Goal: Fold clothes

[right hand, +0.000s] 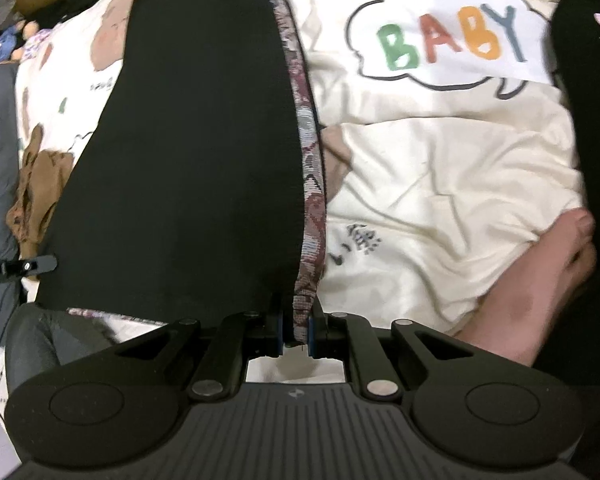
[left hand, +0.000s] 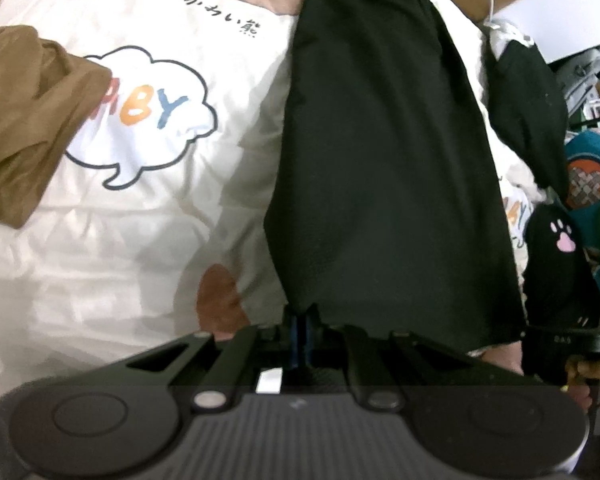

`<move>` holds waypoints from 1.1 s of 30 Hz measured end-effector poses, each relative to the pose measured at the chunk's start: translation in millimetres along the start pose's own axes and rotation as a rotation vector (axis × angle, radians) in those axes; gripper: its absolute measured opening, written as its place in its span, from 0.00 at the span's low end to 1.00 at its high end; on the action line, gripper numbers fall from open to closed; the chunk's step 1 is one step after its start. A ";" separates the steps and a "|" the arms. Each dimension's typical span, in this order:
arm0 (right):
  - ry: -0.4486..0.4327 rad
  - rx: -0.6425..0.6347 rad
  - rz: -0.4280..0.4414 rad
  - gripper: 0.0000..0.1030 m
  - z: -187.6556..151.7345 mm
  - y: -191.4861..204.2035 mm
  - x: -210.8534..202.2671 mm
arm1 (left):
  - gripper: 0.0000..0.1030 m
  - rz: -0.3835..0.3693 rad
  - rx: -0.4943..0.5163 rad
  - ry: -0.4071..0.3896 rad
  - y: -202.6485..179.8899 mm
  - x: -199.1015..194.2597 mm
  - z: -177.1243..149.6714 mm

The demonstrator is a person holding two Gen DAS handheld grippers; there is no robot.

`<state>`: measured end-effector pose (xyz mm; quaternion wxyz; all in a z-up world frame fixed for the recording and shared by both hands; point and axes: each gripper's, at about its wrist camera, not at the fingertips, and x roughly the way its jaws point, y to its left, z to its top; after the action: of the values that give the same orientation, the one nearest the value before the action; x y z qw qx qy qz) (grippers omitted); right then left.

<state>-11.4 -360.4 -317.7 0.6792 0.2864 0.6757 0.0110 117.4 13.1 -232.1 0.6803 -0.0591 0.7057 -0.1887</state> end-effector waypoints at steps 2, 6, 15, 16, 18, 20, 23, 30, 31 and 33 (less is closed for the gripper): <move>0.003 -0.006 0.001 0.12 -0.6 0.3 2.4 | 0.04 0.006 -0.003 0.015 -8.4 13.3 18.5; 0.010 -0.017 0.002 0.12 -1.7 1.0 7.3 | 0.04 0.019 -0.012 0.050 -11.0 32.5 25.8; 0.039 -0.006 -0.061 0.46 1.1 -4.0 19.1 | 0.15 0.041 -0.056 0.150 -7.1 66.7 29.8; 0.031 0.007 -0.065 0.47 1.2 -6.7 19.1 | 0.16 0.045 -0.061 0.152 -7.3 68.1 30.6; 0.014 0.015 -0.078 0.48 2.4 -10.0 18.9 | 0.21 0.045 -0.064 0.156 -8.6 70.5 31.7; -0.001 0.017 -0.089 0.49 3.9 -11.8 19.0 | 0.24 0.046 -0.067 0.160 -9.6 72.5 32.1; -0.016 0.013 -0.087 0.49 6.0 -11.6 21.1 | 0.30 0.049 -0.069 0.167 -11.3 75.2 32.6; -0.049 0.004 -0.084 0.49 10.7 -11.1 26.0 | 0.36 0.065 -0.085 0.171 -16.1 81.2 37.2; -0.054 0.002 -0.084 0.49 11.4 -11.0 26.7 | 0.36 0.066 -0.085 0.173 -17.4 82.1 38.0; -0.054 0.005 -0.082 0.49 11.4 -11.4 29.9 | 0.36 0.065 -0.085 0.175 -20.2 83.7 39.9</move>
<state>-2.5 -362.2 -350.4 0.6962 0.2604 0.6684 -0.0259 147.5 -41.4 -303.8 0.6187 -0.0481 0.7714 -0.1409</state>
